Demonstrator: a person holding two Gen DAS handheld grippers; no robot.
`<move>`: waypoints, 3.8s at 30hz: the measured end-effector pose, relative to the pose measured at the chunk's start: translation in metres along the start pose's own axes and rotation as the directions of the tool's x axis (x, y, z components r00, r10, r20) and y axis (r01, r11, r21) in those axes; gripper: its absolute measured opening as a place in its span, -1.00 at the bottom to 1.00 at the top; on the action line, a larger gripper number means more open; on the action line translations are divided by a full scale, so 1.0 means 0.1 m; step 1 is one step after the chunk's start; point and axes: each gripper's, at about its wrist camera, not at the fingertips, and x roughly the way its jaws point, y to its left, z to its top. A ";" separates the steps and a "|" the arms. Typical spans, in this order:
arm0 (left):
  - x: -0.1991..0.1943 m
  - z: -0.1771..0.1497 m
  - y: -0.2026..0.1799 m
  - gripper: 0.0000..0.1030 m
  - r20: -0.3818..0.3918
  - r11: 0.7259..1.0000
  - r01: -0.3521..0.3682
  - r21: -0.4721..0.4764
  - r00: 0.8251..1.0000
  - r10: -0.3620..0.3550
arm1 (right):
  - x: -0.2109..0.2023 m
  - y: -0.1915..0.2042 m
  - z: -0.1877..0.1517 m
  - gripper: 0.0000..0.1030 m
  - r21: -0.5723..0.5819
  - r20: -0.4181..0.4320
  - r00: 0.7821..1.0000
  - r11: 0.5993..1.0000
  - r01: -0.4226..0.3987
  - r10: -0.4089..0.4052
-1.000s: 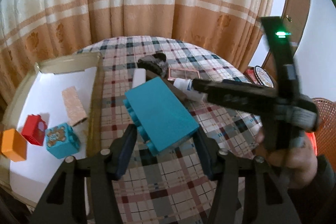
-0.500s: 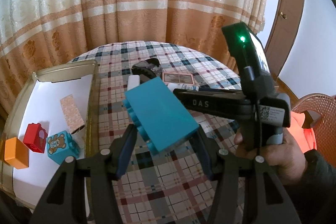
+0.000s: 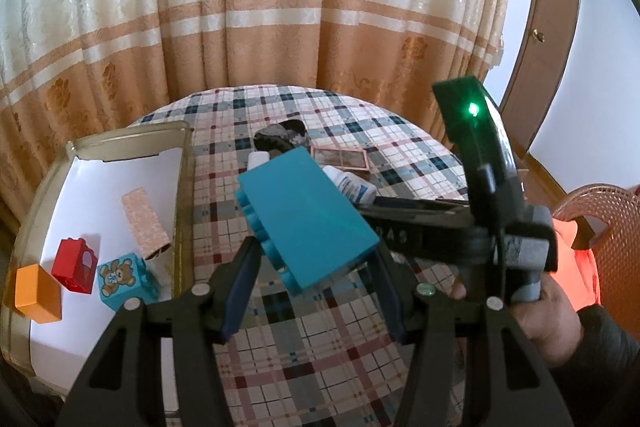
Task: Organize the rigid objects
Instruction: 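Lift the teal lego block with the left gripper while the right gripper approaches the white pill bottle, then grasp the white pill bottle with the right gripper and lift it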
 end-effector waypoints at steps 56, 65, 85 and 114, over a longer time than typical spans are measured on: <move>-0.19 -0.06 0.16 0.07 0.024 0.999 -0.021 -0.043 0.999 0.022 | 0.08 0.23 0.21 0.29 -0.242 0.001 0.999 0.969 0.048 -0.049; -0.21 -0.06 0.18 0.07 0.026 0.999 -0.014 -0.048 1.000 0.016 | 0.19 0.41 0.10 -0.04 -0.271 -0.046 0.998 0.962 0.022 -0.036; -0.24 -0.11 0.33 0.07 0.029 0.997 -0.016 -0.082 0.999 0.019 | -0.24 0.23 -0.08 -0.40 0.010 0.061 0.993 0.995 -0.101 0.100; -0.26 -0.07 0.48 0.07 0.043 0.995 -0.058 -0.084 0.997 0.062 | 0.29 0.52 0.49 0.17 -0.052 0.053 0.999 0.999 0.010 -0.007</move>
